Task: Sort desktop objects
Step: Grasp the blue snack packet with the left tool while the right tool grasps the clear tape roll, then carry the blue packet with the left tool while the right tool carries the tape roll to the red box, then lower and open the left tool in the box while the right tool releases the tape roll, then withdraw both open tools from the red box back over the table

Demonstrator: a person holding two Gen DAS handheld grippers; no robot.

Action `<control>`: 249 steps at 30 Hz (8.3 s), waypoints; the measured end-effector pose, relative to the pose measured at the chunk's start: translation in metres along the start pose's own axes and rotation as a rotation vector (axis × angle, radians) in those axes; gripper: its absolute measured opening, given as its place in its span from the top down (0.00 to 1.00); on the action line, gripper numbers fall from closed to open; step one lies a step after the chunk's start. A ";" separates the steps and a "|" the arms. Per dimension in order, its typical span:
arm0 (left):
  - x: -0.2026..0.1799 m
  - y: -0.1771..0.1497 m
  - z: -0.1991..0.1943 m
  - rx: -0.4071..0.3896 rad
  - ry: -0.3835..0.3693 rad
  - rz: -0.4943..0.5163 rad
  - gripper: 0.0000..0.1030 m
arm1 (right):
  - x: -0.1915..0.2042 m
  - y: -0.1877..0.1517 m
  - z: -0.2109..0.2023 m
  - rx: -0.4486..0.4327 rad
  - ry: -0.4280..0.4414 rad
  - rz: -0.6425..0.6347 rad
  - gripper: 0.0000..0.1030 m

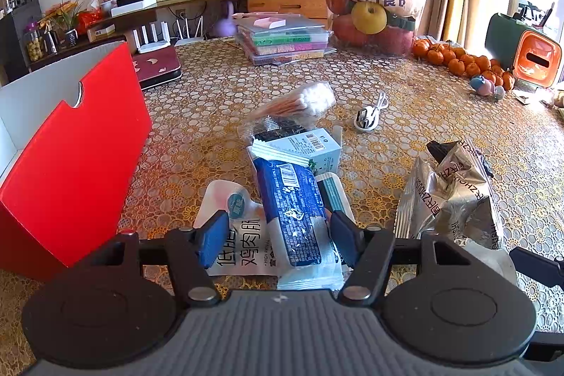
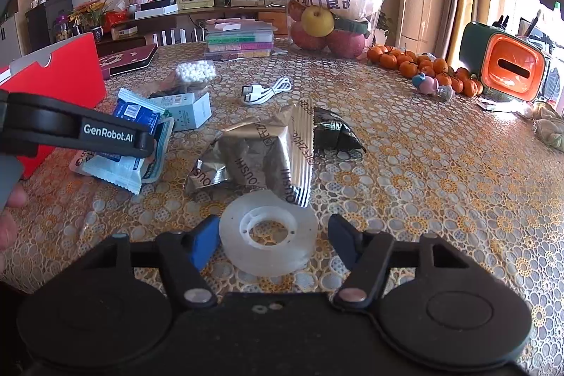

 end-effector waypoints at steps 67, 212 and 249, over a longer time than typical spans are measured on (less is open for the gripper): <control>0.170 0.077 -0.152 -0.055 -0.113 -0.101 0.65 | 0.120 0.153 -0.094 -0.201 0.221 -0.194 0.43; 0.205 0.144 -0.165 0.260 -0.035 0.133 0.30 | 0.118 0.179 -0.119 -0.077 0.448 -0.267 0.08; 0.057 0.058 -0.127 0.212 -0.277 0.193 0.00 | -0.007 0.074 -0.106 -0.002 0.210 -0.069 0.02</control>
Point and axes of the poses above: each gripper's, at about its wrist camera, not at the fingertips, and z roughly the way its jaws point, x to its left, y to its top, the point moved 1 cm from there along z, roughly the way its jaws point, and after that the axes turned 13 degrees about -z, right-handed, at the moved point
